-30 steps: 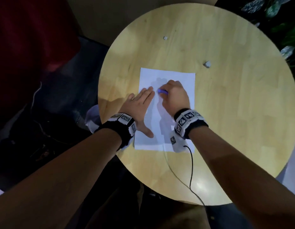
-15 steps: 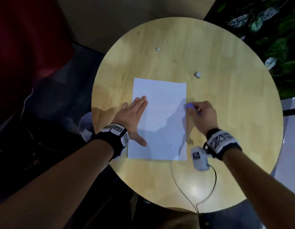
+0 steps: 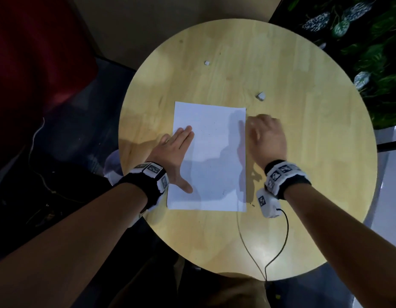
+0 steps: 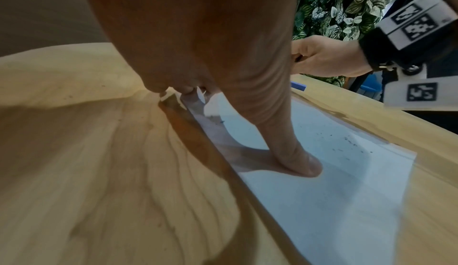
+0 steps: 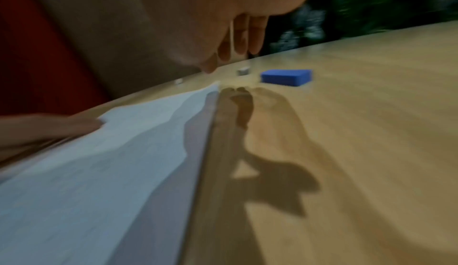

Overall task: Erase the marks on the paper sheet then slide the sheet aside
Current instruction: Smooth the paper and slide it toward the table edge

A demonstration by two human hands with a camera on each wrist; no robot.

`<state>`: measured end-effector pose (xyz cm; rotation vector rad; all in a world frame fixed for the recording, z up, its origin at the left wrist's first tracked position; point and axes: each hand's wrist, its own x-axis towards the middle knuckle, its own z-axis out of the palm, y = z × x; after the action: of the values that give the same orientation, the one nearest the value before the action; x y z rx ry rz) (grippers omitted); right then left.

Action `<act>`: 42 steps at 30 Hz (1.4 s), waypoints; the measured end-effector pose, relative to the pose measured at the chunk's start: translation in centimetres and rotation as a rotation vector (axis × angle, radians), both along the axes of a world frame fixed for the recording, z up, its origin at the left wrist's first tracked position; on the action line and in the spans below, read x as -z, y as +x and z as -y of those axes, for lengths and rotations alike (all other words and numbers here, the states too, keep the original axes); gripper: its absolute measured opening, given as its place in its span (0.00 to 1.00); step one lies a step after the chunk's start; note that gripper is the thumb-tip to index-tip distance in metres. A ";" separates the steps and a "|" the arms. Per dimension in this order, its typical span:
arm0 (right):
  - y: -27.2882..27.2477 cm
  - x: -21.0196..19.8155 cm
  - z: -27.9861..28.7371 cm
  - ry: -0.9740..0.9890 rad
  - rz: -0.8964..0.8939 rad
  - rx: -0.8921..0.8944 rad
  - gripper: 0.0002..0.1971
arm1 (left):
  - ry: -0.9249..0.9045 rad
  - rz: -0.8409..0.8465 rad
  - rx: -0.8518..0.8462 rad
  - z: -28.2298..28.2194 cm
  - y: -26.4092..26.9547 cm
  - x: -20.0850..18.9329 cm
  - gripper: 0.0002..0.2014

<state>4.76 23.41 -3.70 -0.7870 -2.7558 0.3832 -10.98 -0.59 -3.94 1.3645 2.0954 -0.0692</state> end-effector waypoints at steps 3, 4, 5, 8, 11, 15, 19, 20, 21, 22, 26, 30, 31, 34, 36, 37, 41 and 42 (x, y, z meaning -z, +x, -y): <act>-1.2 0.9 3.5 -0.159 0.195 -0.287 0.24 | -0.011 -0.010 0.020 -0.2 -0.3 -0.3 0.80; -1.2 1.2 4.2 -0.203 0.297 -0.300 0.29 | -0.012 -0.018 0.035 -0.4 -0.4 -0.4 0.80; -0.9 1.6 4.7 -0.231 0.373 -0.284 0.32 | -0.013 -0.030 0.052 -0.5 -0.5 -0.5 0.80; 0.5 1.8 5.8 -0.224 0.443 -0.204 0.36 | -0.058 -0.073 0.112 -1.2 -0.5 -1.2 0.79; 3.0 1.4 6.6 -0.165 0.440 -0.114 0.35 | -0.124 -0.096 0.164 -2.6 0.5 -2.0 0.72; 6.6 0.3 8.5 -0.005 0.454 0.040 0.33 | -0.065 -0.142 0.181 -4.6 3.3 -3.4 0.43; 8.4 -0.4 7.3 -0.206 0.286 0.140 0.27 | -0.003 -0.159 0.223 -5.7 7.5 -3.4 0.34; 8.9 -0.3 6.3 -0.208 0.221 0.149 0.26 | 0.017 -0.156 0.208 -5.7 8.5 -3.0 0.35; 9.4 0.1 5.3 -0.190 0.183 0.144 0.25 | 0.040 -0.152 0.198 -5.8 9.5 -2.6 0.35; 10.0 0.5 4.5 -0.181 0.178 0.126 0.25 | 0.057 -0.149 0.196 -5.8 10.6 -2.2 0.36; 11.6 1.7 4.8 -0.151 0.253 0.112 0.26 | 0.134 -0.144 0.146 -5.9 15.4 -0.6 0.34; 11.5 1.3 8.2 -0.166 0.218 0.231 0.22 | 0.258 -0.112 -0.004 -4.3 19.1 0.9 0.31; 11.5 1.3 9.0 -0.192 0.217 0.263 0.22 | 0.270 -0.110 -0.005 -3.5 19.3 1.4 0.32; 11.8 1.4 10.8 -0.219 0.234 0.273 0.24 | 0.309 -0.167 -0.001 0.3 17.3 3.0 0.31; 12.0 1.3 11.7 -0.216 0.259 0.258 0.25 | 0.331 -0.206 -0.089 3.6 14.9 3.4 0.30; 12.0 1.2 12.3 -0.216 0.264 0.246 0.25 | 0.355 -0.225 -0.160 5.1 13.8 3.3 0.30; 11.2 1.1 14.6 -0.189 0.236 0.196 0.26 | 0.482 -0.167 -0.171 6.7 13.7 2.4 0.30; 11.0 1.2 15.0 -0.191 0.220 0.211 0.26 | 0.493 -0.121 -0.089 6.3 14.8 2.5 0.30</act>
<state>15.74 8.42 -4.93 -1.2225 -2.8242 0.5523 3.80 -6.86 -6.47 1.5697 2.3710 0.4393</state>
